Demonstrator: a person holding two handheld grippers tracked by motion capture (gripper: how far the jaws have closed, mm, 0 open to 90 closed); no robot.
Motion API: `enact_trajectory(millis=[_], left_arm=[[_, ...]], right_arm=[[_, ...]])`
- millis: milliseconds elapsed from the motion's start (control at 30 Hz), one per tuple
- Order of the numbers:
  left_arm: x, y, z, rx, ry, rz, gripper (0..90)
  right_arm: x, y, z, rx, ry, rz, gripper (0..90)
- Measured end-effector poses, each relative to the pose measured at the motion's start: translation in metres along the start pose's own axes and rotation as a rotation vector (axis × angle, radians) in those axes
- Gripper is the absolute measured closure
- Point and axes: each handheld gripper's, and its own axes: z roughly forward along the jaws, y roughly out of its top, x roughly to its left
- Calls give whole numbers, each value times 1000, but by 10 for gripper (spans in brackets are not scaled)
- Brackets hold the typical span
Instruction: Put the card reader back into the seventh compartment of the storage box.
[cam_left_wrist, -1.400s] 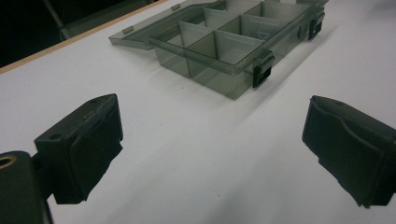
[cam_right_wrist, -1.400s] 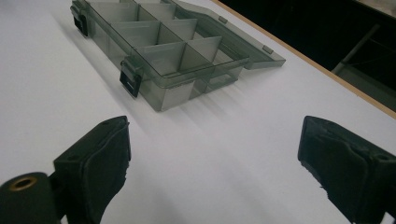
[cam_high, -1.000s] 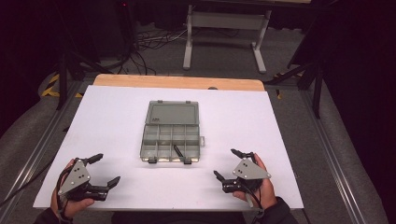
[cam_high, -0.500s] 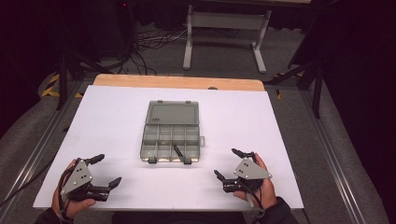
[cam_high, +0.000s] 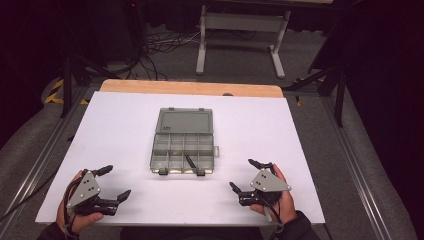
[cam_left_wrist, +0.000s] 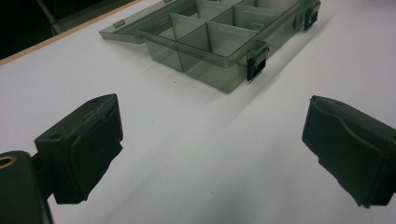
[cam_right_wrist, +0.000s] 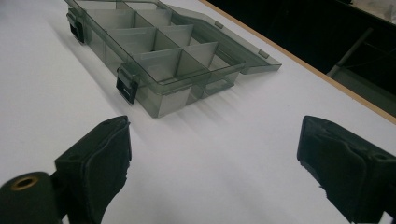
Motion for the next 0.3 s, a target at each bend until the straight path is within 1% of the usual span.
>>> enact_trajectory(millis=[167, 233, 267, 300], left_arm=[[0, 0, 1, 5, -5, -4, 60], [0, 1, 2, 13, 1, -2, 60], [0, 1, 4, 15, -1, -12, 60], [0, 1, 4, 15, -1, -12, 61]], right_arm=[[-1, -1, 0, 0, 1, -1, 108], [-1, -1, 0, -1, 2, 7, 108], [-2, -1, 0, -4, 3, 12, 108], [-2, -1, 0, -4, 3, 12, 108]])
